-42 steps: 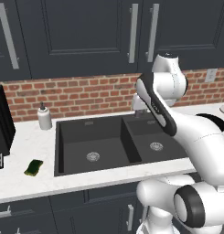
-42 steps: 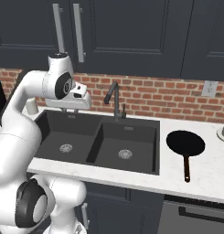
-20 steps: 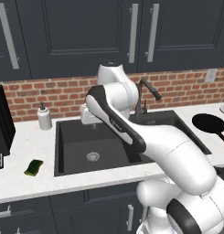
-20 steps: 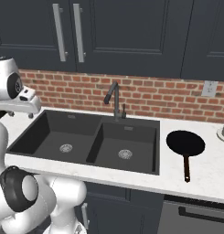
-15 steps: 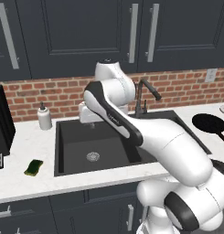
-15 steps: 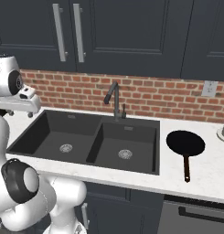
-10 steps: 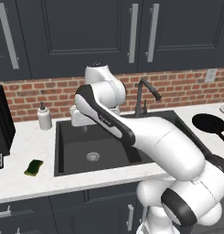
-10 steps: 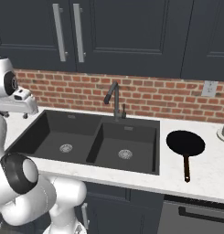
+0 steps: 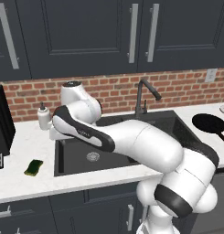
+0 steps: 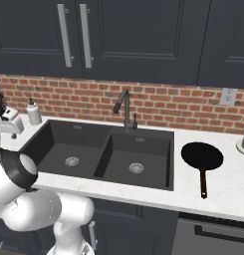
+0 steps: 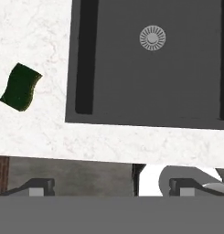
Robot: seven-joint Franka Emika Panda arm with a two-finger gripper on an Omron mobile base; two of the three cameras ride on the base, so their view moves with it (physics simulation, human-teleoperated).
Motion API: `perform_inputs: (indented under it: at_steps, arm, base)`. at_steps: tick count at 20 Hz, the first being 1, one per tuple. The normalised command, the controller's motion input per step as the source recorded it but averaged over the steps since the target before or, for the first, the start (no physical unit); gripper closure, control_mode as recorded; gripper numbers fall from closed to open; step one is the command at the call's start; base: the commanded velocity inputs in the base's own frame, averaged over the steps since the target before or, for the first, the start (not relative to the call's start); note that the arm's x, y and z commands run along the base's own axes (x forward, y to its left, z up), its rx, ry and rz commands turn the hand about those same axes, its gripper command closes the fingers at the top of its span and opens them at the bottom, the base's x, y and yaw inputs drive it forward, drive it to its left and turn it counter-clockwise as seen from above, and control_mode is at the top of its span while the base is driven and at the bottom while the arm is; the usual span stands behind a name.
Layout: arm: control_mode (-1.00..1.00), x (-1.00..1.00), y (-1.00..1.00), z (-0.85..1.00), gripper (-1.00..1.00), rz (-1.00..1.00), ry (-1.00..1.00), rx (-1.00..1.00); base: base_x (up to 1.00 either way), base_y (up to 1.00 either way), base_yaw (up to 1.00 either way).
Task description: Pick the pan and sponge and place them into the sink. Then turn on the water.
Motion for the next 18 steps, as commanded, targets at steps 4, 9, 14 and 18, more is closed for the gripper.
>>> perform_inputs:
  at_steps: [4, 9, 14, 18]
  arm:
    - [-1.0, 0.28, 0.34, -0.33, -1.0, -0.04, 0.0, 0.01]
    - [-1.0, 0.26, 0.3, -0.23, -1.0, -0.06, 0.03, 0.01]
    - [-1.0, 0.14, 0.19, -0.23, -1.0, -0.05, 0.07, 0.0]
    - [-1.0, 0.0, 0.02, -0.09, -1.0, 0.0, 0.08, -0.01]
  base:
    - [0.0, 0.0, 0.0]
    - [0.0, 0.0, 0.0]
    - [0.0, 0.0, 0.0]
    - [0.0, 0.0, 0.0]
